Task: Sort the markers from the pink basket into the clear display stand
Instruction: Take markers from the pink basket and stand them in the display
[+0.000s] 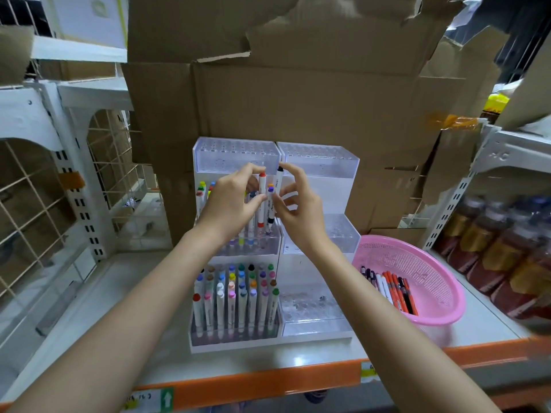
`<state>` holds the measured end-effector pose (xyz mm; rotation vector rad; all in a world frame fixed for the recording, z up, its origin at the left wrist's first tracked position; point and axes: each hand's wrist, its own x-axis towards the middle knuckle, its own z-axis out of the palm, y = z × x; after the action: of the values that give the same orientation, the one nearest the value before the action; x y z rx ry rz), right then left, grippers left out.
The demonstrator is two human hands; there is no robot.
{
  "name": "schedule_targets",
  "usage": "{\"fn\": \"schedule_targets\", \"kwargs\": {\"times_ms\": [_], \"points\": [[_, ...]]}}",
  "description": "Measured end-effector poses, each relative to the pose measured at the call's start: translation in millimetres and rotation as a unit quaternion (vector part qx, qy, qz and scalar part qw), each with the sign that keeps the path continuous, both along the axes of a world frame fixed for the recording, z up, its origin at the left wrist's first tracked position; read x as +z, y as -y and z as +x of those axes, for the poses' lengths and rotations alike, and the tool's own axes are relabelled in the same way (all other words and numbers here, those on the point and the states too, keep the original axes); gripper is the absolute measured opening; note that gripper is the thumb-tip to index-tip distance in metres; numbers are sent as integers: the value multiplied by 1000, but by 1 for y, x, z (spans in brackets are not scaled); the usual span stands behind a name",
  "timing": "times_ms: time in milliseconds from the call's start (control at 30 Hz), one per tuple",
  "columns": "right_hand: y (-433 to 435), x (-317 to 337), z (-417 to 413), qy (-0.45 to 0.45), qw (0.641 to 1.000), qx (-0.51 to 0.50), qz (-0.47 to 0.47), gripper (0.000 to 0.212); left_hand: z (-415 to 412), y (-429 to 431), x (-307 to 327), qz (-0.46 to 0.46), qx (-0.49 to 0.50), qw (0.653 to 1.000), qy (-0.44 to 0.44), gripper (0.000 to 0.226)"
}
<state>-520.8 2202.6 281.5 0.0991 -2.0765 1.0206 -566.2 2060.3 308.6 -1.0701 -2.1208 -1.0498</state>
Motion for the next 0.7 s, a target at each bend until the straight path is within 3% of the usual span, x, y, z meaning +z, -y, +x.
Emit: {"fn": "schedule_targets", "kwargs": {"times_ms": [200,367,700], "points": [[-1,-2,3,11,1000,-1,-4,51,-2,-1,1,-2,10,1000,-4,29],[1,-4,3,10,1000,4,-3,52,-5,-1,-2,-71,24,997,-20,23],[0,-4,4,7,1000,12,-4,53,-1,-3,-15,-93,52,991,-79,22]]}}
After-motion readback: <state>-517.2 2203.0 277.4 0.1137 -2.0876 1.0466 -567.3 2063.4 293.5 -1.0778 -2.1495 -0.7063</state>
